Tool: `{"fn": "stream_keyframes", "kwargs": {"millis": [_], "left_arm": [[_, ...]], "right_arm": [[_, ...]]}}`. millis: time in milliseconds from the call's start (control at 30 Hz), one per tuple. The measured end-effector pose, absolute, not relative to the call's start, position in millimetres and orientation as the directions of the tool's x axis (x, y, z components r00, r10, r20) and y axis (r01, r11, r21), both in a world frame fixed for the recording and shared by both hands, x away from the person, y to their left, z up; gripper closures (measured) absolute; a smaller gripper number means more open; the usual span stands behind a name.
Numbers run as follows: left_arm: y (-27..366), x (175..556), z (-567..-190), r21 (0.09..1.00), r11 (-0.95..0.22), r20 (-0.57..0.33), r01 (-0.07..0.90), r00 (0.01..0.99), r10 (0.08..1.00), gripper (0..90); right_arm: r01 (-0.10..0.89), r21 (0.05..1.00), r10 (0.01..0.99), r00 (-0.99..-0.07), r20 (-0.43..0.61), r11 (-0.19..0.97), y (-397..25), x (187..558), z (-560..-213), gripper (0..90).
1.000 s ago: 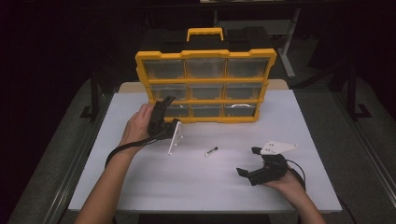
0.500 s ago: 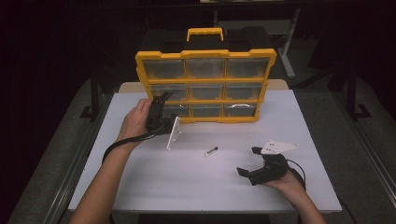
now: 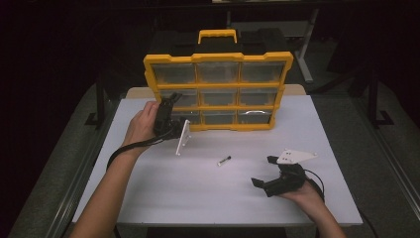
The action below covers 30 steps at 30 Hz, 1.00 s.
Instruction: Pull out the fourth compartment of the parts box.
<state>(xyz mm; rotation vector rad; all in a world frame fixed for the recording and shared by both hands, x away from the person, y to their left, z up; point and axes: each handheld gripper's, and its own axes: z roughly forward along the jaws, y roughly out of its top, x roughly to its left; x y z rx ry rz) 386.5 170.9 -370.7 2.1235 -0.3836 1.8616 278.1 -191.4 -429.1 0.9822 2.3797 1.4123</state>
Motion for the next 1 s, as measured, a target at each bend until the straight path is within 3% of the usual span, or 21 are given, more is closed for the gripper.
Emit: {"fn": "stream_keyframes", "kwargs": {"millis": [433, 1000], "left_arm": [[172.4, 393.4, -363.4, 0.038, -0.928, 0.993, -0.372, 0.114, -0.005, 0.4], [176.6, 399.0, -363.0, 0.033, -0.94, 0.995, -0.34, 0.104, -0.002, 12.0]], "right_arm": [[0.438, 0.84, 0.634, -0.758, 0.153, 0.321, -191.9, 277.9, -428.8, 0.2], [0.438, 0.841, 0.637, -0.755, 0.153, 0.318, -192.4, 278.8, -428.9, 0.2]]}}
